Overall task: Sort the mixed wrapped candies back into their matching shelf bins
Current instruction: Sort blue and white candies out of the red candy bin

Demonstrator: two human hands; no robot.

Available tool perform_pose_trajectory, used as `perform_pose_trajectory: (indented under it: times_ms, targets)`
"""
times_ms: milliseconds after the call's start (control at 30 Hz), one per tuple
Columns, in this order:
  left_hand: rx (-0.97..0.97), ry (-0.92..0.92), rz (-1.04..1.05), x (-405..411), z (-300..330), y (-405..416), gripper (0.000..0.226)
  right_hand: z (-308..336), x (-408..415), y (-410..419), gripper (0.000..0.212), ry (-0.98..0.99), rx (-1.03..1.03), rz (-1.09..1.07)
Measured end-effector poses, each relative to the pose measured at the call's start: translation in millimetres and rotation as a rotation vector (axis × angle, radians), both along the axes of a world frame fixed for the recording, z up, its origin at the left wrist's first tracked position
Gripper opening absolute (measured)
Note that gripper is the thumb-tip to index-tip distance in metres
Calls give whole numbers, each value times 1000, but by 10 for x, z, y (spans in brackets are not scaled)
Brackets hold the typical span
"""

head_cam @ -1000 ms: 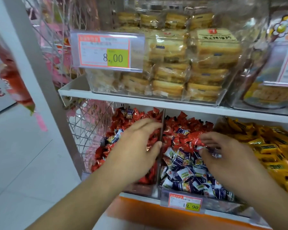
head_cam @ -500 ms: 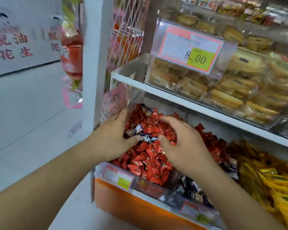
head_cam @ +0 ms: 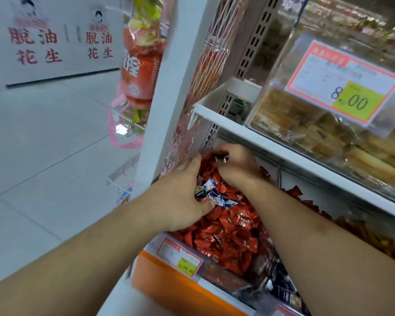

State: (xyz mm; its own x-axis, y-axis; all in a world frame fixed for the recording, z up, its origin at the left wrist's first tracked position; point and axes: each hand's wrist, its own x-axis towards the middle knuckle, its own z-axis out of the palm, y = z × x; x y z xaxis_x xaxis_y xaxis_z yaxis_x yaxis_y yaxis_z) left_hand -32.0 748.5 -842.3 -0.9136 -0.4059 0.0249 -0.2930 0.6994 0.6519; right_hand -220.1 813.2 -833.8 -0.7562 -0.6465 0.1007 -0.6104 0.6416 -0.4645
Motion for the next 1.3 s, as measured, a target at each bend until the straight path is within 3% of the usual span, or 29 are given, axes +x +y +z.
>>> perform_pose_trajectory:
  times_ms: [200, 367, 533, 600, 733, 933, 1033, 1300]
  targets:
    - [4, -16, -3, 14, 37, 7, 106, 143, 115, 192, 22, -32, -72, -98]
    - [-74, 24, 28, 8, 88, 77, 100, 433, 524, 773, 17, -133, -269, -32]
    - [-106, 46, 70, 13, 128, 119, 92, 617, 930, 1763, 28, -160, -282, -43]
    - [-159, 42, 68, 27, 128, 134, 90, 636, 969, 2124, 35, -86, -244, -107]
    - [-263, 95, 61, 25, 184, 256, 69, 576, 869, 2533, 53, 72, 63, -185]
    - [-332, 178, -21, -130, 100, 437, 35, 447, 976, 2434, 50, 103, 108, 22]
    - [-316, 130, -27, -230, 35, 485, 35, 383, 1053, 2373, 51, 20, 105, 123]
    - [-314, 3, -2, -375, -72, 466, 40, 399, 1048, 2401, 49, -14, 53, 107]
